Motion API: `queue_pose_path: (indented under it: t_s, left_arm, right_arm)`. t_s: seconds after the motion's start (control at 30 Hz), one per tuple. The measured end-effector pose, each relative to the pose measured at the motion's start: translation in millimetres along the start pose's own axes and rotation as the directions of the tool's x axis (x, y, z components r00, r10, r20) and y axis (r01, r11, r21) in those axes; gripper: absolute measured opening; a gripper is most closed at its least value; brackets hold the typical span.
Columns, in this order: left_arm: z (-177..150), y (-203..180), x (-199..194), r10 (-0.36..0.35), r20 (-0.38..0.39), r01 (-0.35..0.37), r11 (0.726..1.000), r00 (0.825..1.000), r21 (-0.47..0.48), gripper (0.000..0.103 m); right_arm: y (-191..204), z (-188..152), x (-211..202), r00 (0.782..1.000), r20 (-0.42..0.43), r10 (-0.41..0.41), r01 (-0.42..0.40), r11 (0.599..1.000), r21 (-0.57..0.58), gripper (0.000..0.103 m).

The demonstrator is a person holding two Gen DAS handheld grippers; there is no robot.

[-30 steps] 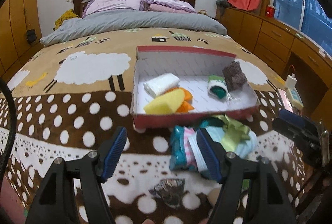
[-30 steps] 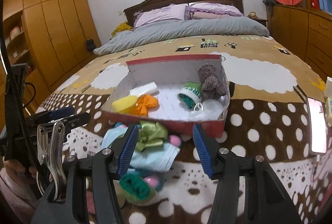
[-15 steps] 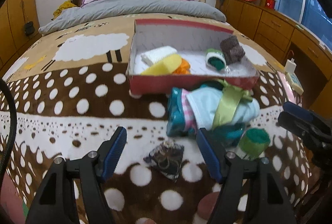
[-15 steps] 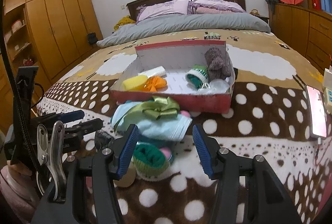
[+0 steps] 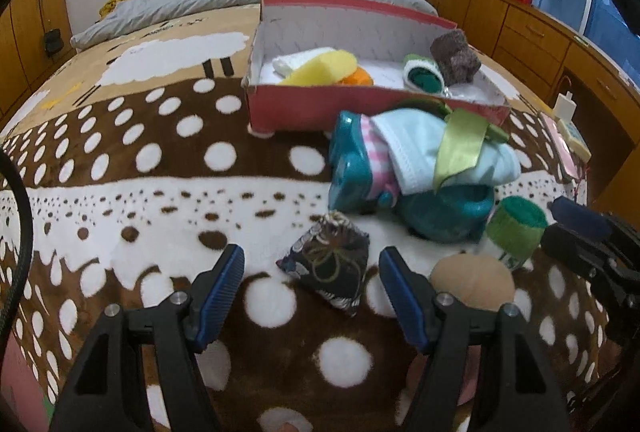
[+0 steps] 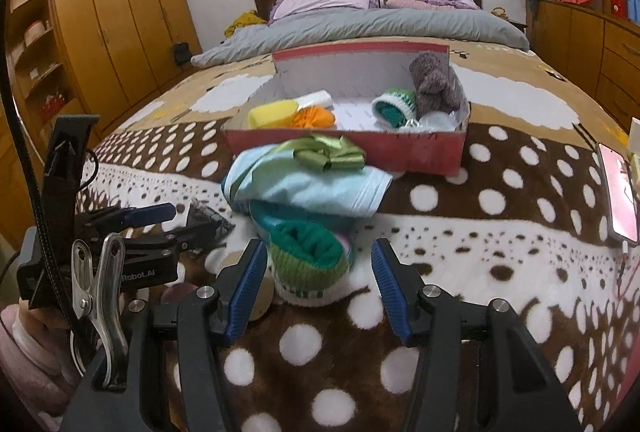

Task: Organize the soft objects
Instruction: 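Grasp the black drawstring pouch with the left gripper while the right grasps the green knit sock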

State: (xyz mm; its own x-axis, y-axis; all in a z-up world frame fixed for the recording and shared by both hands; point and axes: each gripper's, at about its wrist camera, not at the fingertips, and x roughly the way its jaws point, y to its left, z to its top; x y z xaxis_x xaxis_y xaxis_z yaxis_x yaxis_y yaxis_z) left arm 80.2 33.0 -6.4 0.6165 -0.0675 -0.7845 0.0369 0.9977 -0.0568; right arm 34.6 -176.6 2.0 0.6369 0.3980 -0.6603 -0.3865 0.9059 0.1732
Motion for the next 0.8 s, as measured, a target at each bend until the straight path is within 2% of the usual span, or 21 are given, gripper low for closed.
queue_pose_path:
  t_s: [0.2,0.6,0.73,0.8]
  left_arm:
    - [-5.9,3.4,12.9,-0.003,-0.019,0.003,1.0,1.0,-0.014,0.073]
    - [-7.3,4.9,18.1,-0.01,-0.017,0.01,1.0,1.0,-0.027,0.072]
    - [-9.2,3.9,15.7,-0.018,-0.002,0.018,1.0,1.0,-0.022,0.062]
    - [-9.1,2.2,14.2,-0.027,0.001,0.027,1.0,1.0,-0.015,0.051]
  right_arm:
    - [3.3,-7.2,10.8,0.999,0.002,-0.043,0.043,0.999,-0.016,0.056]
    - [4.4,-11.8,25.0,0.999,-0.019,-0.038,0.038,0.999,-0.014,0.056]
    - [5.6,-14.4,29.7,0.999,-0.038,-0.027,0.027,1.0,-0.015,0.053]
    - [5.6,-15.6,31.5,0.999,-0.044,-0.012,0.012,1.0,-0.011,0.048]
